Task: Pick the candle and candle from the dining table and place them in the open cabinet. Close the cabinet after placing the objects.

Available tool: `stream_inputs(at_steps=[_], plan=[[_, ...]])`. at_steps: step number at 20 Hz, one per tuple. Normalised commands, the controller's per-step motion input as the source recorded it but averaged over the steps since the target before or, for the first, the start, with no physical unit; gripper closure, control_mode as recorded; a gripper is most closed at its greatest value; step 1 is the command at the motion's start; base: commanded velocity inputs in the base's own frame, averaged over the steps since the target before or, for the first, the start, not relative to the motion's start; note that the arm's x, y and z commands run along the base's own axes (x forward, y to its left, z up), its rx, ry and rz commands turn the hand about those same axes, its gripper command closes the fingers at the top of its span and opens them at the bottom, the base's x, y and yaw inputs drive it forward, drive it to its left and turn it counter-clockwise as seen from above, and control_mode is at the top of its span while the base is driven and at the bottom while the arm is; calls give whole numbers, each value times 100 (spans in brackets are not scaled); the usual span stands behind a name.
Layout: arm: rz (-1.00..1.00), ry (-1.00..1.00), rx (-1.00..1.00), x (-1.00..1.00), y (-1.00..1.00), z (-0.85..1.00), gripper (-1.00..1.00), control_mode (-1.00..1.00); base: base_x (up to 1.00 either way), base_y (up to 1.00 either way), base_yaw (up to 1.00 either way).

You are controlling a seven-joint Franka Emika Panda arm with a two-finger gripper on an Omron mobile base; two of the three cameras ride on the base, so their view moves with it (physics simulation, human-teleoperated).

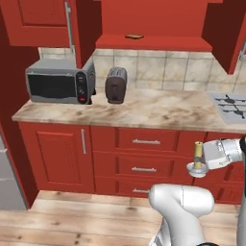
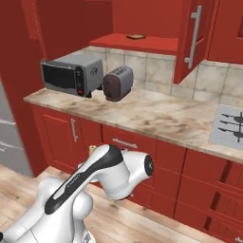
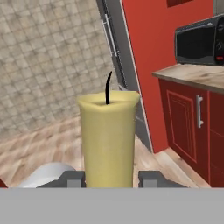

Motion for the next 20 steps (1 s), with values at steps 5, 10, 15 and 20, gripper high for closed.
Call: stream_inputs(at_steps=[5, 10, 15, 20], plan=[[0, 0, 0, 0, 0, 0, 100, 100, 58, 12, -23], [0, 0, 0, 0, 0, 0, 100, 100, 56, 27, -31], [0, 0, 0, 0, 0, 0, 100, 100, 47, 34, -34], [0, 0, 0, 0, 0, 0, 100, 100, 37, 41, -31]])
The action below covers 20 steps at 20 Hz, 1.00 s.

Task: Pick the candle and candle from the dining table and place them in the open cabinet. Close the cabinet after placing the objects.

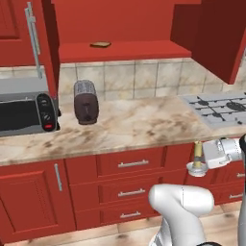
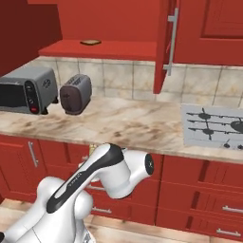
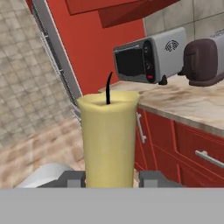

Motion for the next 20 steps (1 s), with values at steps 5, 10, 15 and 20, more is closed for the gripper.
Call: stream_inputs(at_steps=[5, 10, 15, 20], plan=[[0, 0, 0, 0, 0, 0, 100, 100, 34, 45, -22], [0, 0, 0, 0, 0, 0, 100, 100, 29, 50, -10], [0, 0, 0, 0, 0, 0, 100, 100, 28, 51, -6], [0, 0, 0, 0, 0, 0, 100, 100, 38, 27, -7]])
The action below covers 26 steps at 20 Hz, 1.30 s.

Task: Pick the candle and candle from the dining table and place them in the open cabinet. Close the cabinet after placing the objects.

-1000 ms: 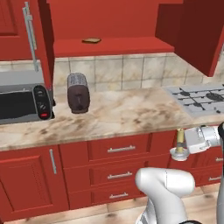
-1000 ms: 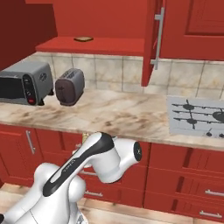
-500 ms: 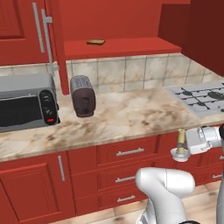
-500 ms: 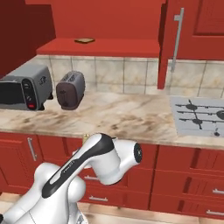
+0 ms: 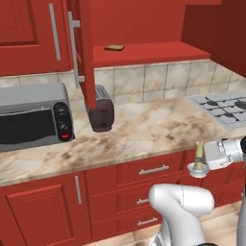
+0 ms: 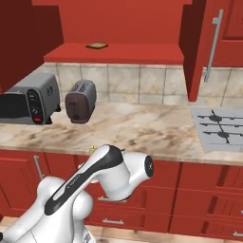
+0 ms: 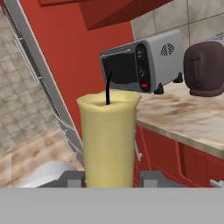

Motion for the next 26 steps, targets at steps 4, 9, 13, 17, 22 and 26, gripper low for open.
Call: stream_inputs(at_steps=[4, 9, 13, 17, 22, 26], plan=[[0, 0, 0, 0, 0, 0, 100, 100, 48, 20, -7], [0, 0, 0, 0, 0, 0, 100, 100, 47, 28, -5], [0, 0, 0, 0, 0, 0, 100, 100, 40, 45, -2], [0, 0, 0, 0, 0, 0, 100, 100, 42, 33, 0], [0, 0, 0, 0, 0, 0, 100, 100, 52, 6, 0], [0, 0, 0, 0, 0, 0, 100, 100, 50, -1, 0]])
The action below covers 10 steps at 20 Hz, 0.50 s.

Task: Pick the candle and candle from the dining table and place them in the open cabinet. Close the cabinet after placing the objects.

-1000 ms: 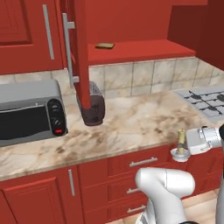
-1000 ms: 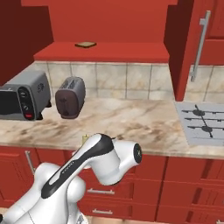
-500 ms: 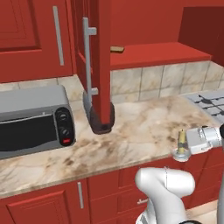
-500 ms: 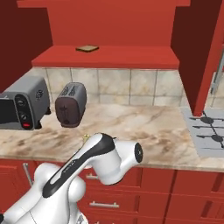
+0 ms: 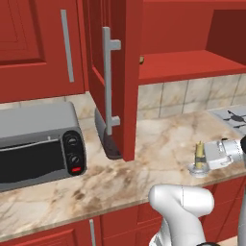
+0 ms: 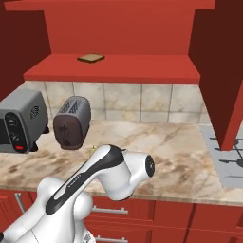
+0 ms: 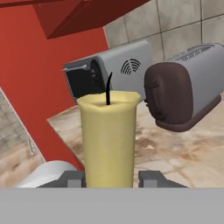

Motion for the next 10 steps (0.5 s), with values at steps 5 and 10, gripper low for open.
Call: stream_inputs(at_steps=[5, 10], plan=[[0, 0, 0, 0, 0, 0, 100, 100, 41, -8, 4], [0, 0, 0, 0, 0, 0, 100, 100, 36, -19, 4]])
